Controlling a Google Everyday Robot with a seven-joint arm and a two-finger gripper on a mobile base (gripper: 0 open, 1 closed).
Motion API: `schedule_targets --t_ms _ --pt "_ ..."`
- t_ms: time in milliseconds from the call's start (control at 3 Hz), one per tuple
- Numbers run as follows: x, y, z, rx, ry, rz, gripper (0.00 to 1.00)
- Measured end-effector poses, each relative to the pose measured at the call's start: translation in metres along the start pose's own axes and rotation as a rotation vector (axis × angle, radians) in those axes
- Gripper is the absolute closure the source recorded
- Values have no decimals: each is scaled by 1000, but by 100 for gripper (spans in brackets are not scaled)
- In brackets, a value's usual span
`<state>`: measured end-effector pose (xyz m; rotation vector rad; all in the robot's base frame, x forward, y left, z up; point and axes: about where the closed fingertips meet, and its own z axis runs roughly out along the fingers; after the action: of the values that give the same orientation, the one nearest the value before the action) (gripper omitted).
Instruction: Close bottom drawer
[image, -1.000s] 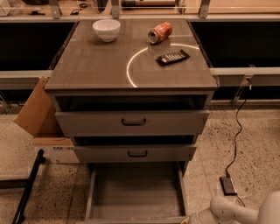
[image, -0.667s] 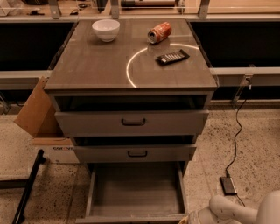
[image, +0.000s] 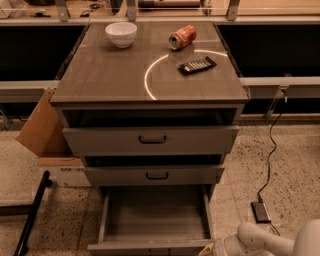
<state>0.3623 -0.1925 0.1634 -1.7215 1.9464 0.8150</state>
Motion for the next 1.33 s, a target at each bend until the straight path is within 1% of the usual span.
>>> schedule_targets --t_ms 333,667,1000,1333 --pt "-9 -23 4 45 -22 -9 100" --pt "-9 -27 7 48 -29 -5 100" --pt "-4 -46 12 74 -46 17 100" --pt "-4 -46 12 74 -46 17 100"
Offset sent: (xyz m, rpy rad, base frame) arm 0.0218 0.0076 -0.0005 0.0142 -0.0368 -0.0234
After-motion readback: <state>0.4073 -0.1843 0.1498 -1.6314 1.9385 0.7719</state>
